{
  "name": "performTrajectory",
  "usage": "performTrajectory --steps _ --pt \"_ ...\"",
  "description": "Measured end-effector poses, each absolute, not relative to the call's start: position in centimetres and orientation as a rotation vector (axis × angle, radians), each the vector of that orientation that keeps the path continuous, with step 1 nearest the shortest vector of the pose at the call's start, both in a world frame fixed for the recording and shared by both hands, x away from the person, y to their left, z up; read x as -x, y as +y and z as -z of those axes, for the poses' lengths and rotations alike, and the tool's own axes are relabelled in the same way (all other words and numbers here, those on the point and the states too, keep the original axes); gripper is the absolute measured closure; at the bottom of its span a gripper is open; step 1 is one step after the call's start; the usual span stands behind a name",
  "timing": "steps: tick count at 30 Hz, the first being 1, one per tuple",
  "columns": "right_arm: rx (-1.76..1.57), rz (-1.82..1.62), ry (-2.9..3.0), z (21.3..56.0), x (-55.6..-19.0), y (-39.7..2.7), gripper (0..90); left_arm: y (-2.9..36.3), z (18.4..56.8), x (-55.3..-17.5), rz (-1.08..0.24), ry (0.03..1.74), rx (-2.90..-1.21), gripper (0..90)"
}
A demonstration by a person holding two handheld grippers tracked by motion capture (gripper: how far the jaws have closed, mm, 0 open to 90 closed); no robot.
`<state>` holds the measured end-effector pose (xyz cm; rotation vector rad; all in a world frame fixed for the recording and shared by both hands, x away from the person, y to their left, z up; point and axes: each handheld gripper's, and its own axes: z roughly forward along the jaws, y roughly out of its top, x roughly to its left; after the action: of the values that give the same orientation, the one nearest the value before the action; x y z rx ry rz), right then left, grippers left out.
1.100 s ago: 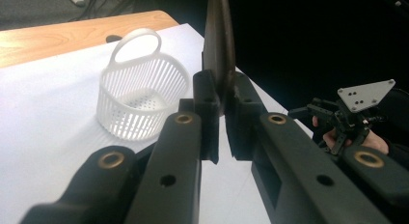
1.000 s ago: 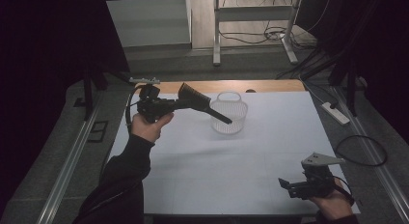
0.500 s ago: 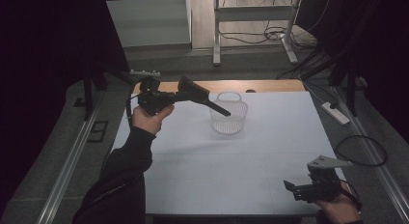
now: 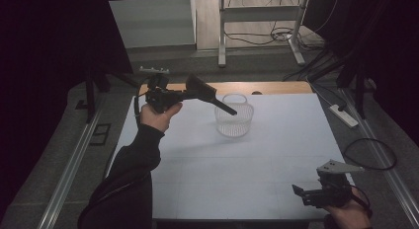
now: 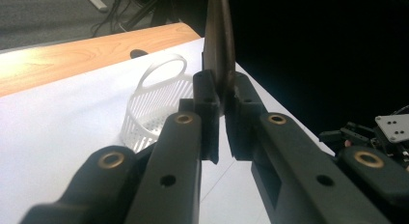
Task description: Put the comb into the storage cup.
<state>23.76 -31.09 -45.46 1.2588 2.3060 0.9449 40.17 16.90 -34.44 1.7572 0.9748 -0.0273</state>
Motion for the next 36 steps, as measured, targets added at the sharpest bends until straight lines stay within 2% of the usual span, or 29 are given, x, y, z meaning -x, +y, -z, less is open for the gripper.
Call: performTrajectory --steps 36 --pt "-1.262 -0.958 2.308 45.5 -23.8 -31.2 0.0 12.9 37.0 -43.8 0.031 1.037 -1.808 83.5"
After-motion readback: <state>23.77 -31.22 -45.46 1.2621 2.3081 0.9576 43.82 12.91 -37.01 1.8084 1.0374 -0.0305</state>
